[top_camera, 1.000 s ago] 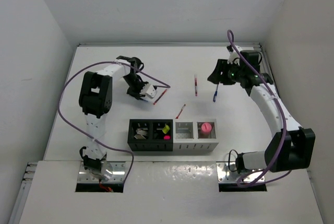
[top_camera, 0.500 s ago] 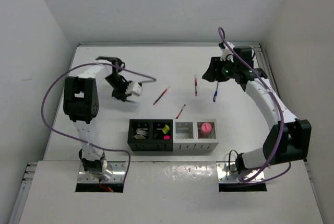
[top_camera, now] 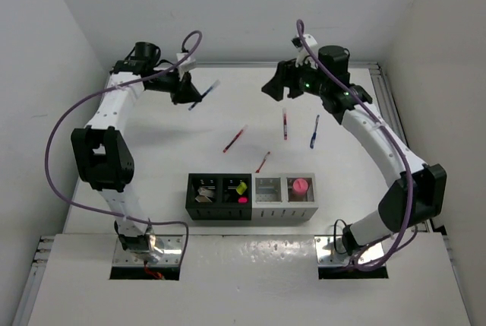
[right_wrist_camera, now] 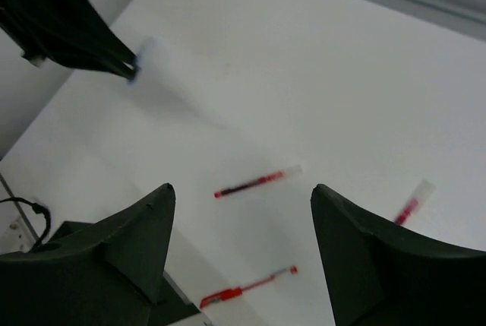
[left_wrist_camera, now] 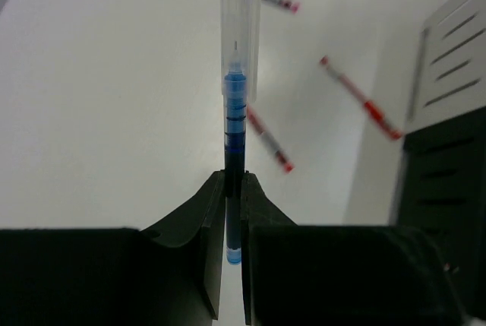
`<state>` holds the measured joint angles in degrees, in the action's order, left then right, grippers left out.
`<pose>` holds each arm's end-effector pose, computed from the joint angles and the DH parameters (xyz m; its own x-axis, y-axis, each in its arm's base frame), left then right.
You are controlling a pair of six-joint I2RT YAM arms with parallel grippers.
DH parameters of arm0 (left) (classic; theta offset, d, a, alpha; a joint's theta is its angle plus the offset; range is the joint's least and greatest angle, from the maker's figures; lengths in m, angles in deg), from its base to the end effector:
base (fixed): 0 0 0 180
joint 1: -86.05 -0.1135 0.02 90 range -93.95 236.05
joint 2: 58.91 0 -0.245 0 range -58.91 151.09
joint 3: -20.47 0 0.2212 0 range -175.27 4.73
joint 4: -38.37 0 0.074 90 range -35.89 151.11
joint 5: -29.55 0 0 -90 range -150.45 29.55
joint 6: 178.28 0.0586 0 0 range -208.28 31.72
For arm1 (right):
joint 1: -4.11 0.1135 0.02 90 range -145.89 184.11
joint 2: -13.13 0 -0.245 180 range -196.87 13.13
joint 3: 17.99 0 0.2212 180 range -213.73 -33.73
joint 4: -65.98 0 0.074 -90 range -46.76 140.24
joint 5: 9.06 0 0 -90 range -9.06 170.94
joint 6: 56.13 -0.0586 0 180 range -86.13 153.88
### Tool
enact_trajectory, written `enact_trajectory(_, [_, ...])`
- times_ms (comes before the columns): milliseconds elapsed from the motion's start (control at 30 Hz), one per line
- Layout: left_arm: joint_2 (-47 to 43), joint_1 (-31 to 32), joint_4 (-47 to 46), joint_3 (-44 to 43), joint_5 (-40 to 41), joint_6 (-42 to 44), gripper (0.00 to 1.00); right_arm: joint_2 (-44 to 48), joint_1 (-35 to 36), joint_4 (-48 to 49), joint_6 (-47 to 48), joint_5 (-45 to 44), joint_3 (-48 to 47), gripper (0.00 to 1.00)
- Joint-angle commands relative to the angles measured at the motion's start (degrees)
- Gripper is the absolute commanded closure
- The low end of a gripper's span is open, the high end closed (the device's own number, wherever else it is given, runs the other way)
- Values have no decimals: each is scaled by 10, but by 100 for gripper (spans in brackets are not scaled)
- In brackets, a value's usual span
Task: Sort the stationery into containers
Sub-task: Place the pen in the storage box.
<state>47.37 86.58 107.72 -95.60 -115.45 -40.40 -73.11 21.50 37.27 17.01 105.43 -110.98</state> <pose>0.3607 -0.0513 0.2935 -0.2665 0.4279 -0.8636 0.9214 0.3762 -0.0979 0.3188 0.1253 0.3364 -0.5268 0.1116 -0.8426 -0.5079 0.7536 0.4173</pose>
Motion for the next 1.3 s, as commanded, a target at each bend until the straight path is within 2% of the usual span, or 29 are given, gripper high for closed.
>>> enact_trajectory(0, [-48,25,-134,22,-127,-185,100,-14,48,80,-24,27,-43,28])
enact_trajectory(33, [-54,28,-160,39,-138,-248,100,-18,58,81,-26,28,-48,26])
enact_trajectory(100, [-70,38,-229,54,-161,-307,100,-30,80,88,-33,27,-55,25])
enact_trajectory(200, [-98,53,-285,87,-163,-342,100,-42,99,102,-52,26,-57,24])
enact_trajectory(500, [-145,95,-313,133,-154,-338,100,-67,124,124,-97,-8,-69,24])
enact_trajectory(700, [-148,101,-305,144,-156,-325,100,-80,135,144,-115,-2,-86,29])
enact_trajectory(733, [-147,102,-304,144,-156,-324,100,-80,137,146,-116,-3,-86,32])
enact_trajectory(800, [-149,104,-305,147,-157,-321,100,-81,138,146,-119,-5,-85,46])
enact_trajectory(833, [-149,105,-304,147,-157,-319,100,-82,137,146,-120,-8,-84,61])
enact_trajectory(933, [-151,107,-301,152,-156,-312,100,-77,138,146,-116,-16,-79,81])
enact_trajectory(967, [-151,108,-297,153,-155,-310,100,-75,138,142,-108,-16,-74,95])
enact_trajectory(1000, [-151,108,-295,153,-153,-308,100,-66,138,137,-101,-16,-70,100])
enact_trajectory(1067, [-150,105,-286,151,-133,-304,70,-49,140,115,-73,-19,-45,100])
enact_trajectory(1133, [-149,91,-276,143,-108,-306,1,11,129,95,-34,-23,-2,100])
enact_trajectory(1167, [-148,86,-276,143,-101,-306,0,12,128,85,-15,-25,11,100])
enact_trajectory(1267, [-144,51,-284,142,-92,-307,0,90,121,39,58,-23,78,100])
